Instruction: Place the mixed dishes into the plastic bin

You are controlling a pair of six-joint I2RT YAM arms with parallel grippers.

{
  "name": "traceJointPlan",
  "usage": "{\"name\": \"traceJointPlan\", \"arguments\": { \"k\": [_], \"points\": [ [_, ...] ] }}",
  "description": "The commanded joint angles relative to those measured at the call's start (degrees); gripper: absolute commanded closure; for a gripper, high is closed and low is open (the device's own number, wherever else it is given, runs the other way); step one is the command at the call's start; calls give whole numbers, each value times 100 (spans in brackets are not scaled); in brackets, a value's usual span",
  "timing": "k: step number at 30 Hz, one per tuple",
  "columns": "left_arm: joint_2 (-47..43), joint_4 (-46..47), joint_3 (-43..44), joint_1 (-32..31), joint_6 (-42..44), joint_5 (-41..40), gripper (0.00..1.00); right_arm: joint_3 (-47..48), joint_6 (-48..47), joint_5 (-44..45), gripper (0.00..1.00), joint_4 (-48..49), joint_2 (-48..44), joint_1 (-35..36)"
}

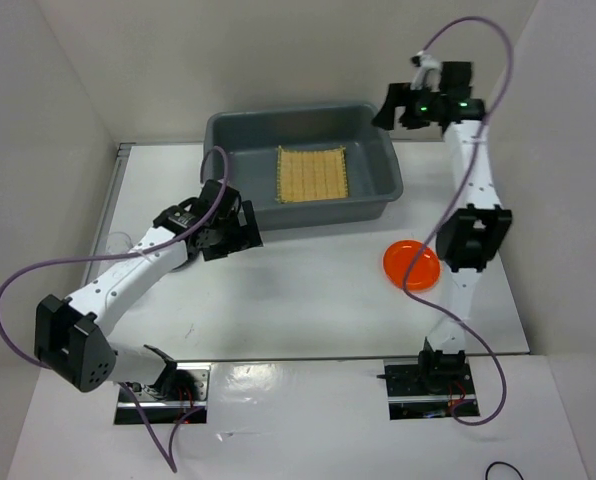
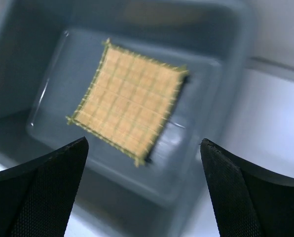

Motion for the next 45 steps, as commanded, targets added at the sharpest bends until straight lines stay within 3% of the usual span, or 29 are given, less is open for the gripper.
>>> {"name": "traceJointPlan", "arguments": {
  "k": [1, 5, 9, 13, 20, 27, 29, 31, 34, 35, 40, 45],
  "points": [
    [-436, -131, 141, 159, 244, -626, 0, -280, -1051, -122, 1, -977, -1396, -655],
    [-805, 387, -255, 405, 305, -344, 0, -1909, -2360, 27, 1, -1779, -1906, -1261],
    [-735, 388, -256, 458, 446, -204, 0, -3583, -3501, -507, 1, -2480, -2144, -2017],
    [-674, 441, -325, 511, 499, -2, 0, -5103, -4472, -798, 1, -2589, -2145, -2571],
    [-840, 441, -502, 511, 394, 113, 0, -5573, -4613, -737, 1, -2210, -1451, -3265],
    [-1253, 336, -774, 511, 113, 165, 0, -5678, -4877, -851, 1, -2325, -555, -3126],
    [-1333, 274, -774, 511, 52, 165, 0, -5678, -4877, -904, 5, -2325, -292, -3047],
    [-1482, 160, -827, 511, 51, 165, 0, -5678, -4877, -956, 16, -2325, -141, -2907],
    [-1535, 107, -888, 511, -1, 165, 0, -5678, -4808, -957, 40, -2325, 61, -2844],
    [-1605, 107, -941, 511, -2, 165, 0, -5730, -4807, -957, 53, -2272, 61, -2844],
    [-1605, 212, -1003, 511, -55, 218, 0, -5844, -4526, -667, 98, -2062, -113, -2923],
    [-1605, 326, -1117, 511, -55, 271, 0, -5670, -4682, -614, 100, -2314, -1096, -3380]
  ]
}}
